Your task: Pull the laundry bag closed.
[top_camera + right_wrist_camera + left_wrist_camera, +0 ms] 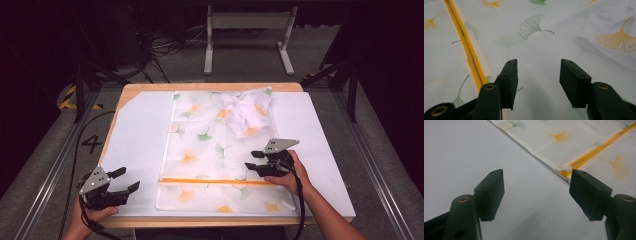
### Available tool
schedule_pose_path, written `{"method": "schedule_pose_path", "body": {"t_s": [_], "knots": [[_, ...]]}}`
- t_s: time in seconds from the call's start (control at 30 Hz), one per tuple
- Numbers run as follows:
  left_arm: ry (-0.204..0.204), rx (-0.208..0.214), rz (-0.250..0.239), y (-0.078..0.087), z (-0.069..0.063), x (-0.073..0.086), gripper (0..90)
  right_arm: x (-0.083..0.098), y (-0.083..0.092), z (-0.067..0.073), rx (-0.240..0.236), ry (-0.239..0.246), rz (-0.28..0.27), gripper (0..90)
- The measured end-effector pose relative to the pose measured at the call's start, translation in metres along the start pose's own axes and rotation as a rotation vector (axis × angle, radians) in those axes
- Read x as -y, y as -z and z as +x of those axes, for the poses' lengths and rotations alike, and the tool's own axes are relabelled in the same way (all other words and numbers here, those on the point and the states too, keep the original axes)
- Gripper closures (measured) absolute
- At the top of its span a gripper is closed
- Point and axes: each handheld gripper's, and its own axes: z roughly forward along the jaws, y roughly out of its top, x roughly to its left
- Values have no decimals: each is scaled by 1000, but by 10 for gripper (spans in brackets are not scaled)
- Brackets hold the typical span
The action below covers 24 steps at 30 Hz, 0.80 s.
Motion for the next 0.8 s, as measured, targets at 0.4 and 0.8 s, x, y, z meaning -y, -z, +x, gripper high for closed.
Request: {"method": "schedule_pose_path", "body": {"t_s": [0.4, 0.8], "knots": [[-120, 106, 70, -18, -17, -8, 621, -3, -7, 27, -33, 98, 38, 582], [-196, 181, 128, -32, -32, -11, 900, -66, -25, 58, -109, 260, 64, 715]]}}
